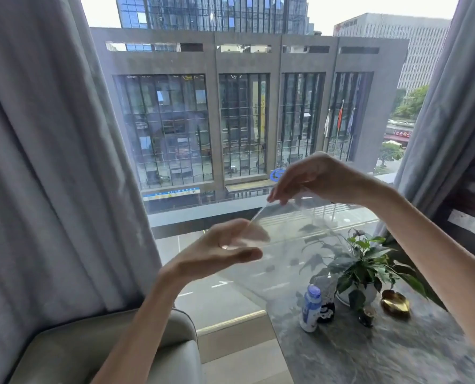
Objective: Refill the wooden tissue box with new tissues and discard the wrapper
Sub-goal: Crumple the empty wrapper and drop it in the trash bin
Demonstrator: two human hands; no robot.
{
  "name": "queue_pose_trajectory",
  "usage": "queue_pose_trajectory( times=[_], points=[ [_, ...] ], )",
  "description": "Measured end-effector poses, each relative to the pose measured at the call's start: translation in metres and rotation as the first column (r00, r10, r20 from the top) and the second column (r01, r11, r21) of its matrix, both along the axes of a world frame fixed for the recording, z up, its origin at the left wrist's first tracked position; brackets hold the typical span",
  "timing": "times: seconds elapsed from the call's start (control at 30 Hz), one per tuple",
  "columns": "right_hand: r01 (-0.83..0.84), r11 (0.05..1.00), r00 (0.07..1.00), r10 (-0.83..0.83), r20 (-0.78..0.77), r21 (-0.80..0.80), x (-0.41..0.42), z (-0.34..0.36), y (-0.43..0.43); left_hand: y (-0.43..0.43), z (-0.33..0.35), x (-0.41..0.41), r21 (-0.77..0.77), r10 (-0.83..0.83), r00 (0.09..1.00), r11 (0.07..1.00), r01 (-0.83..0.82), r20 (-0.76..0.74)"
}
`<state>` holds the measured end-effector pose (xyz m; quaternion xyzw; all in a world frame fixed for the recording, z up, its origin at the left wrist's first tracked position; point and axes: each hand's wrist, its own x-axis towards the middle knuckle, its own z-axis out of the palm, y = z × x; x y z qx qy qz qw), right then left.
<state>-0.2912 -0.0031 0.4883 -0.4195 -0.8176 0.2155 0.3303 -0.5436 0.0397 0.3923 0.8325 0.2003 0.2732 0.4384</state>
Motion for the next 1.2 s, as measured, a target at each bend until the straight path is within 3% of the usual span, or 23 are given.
queue_pose_trajectory(
  times=[0.07, 0.13, 0.17, 0.23, 0.3, 0.37, 0.43, 0.5, 0.57, 0.73, 0.93, 1.0, 1.1, 1.2],
  points=[
    [-0.085, 0.993, 0.994, 0.091, 0.064, -0.085, 0.002, 0.002, 0.012, -0.006, -0.005, 0.013, -0.163, 0.002, 0.994, 0.986, 0.016, 0.108],
    [-0.201, 0.953, 0.979, 0.187, -0.082, -0.228, 0.021, 0.0, 0.018, -0.007, -0.016, 0.019, -0.289, 0.123, 0.964, 0.956, -0.051, 0.235],
    [-0.222, 0.935, 0.958, 0.155, -0.243, -0.278, 0.03, -0.004, 0.02, -0.006, -0.023, 0.02, -0.342, 0.196, 0.938, 0.935, -0.091, 0.287],
    [-0.068, 0.924, 0.873, -0.128, -0.471, -0.377, 0.04, -0.032, 0.019, -0.004, -0.037, 0.021, -0.424, 0.338, 0.873, 0.889, -0.173, 0.351],
    [0.09, 0.841, 0.791, -0.386, -0.474, -0.534, 0.033, -0.089, 0.015, -0.001, -0.049, 0.026, -0.502, 0.431, 0.822, 0.838, -0.212, 0.372],
    [-0.038, 0.785, 0.796, -0.349, -0.494, -0.618, 0.019, -0.146, 0.005, 0.002, -0.062, 0.032, -0.564, 0.469, 0.804, 0.799, -0.21, 0.365],
    [-0.123, 0.779, 0.729, -0.35, -0.589, -0.614, 0.013, -0.178, 0.002, 0.002, -0.072, 0.035, -0.593, 0.474, 0.814, 0.778, -0.208, 0.336],
    [-0.122, 0.786, 0.637, -0.406, -0.656, -0.606, 0.014, -0.189, 0.005, 0.005, -0.084, 0.035, -0.638, 0.441, 0.846, 0.752, -0.166, 0.3],
    [-0.106, 0.783, 0.602, -0.44, -0.666, -0.614, 0.019, -0.193, 0.008, 0.006, -0.094, 0.03, -0.7, 0.378, 0.884, 0.709, -0.086, 0.275],
    [-0.136, 0.791, 0.651, -0.382, -0.656, -0.596, 0.038, -0.202, 0.015, 0.01, -0.109, 0.022, -0.701, 0.434, 0.885, 0.685, -0.199, 0.172],
    [-0.098, 0.886, 0.657, -0.283, -0.698, -0.452, 0.043, -0.219, 0.02, 0.004, -0.131, 0.026, -0.744, 0.447, 0.841, 0.664, -0.083, 0.305],
    [-0.021, 0.897, 0.711, -0.298, -0.638, -0.442, 0.04, -0.23, 0.019, 0.003, -0.143, 0.027, -0.748, 0.46, 0.814, 0.662, -0.049, 0.354],
    [-0.211, 0.863, 0.665, -0.218, -0.714, -0.459, 0.043, -0.239, 0.016, 0.006, -0.162, 0.024, -0.739, 0.545, 0.767, 0.658, -0.142, 0.338],
    [-0.547, 0.677, 0.542, -0.162, -0.825, -0.493, 0.041, -0.233, 0.02, 0.011, -0.176, 0.014, -0.689, 0.521, 0.79, 0.702, -0.183, 0.322]
  ],
)
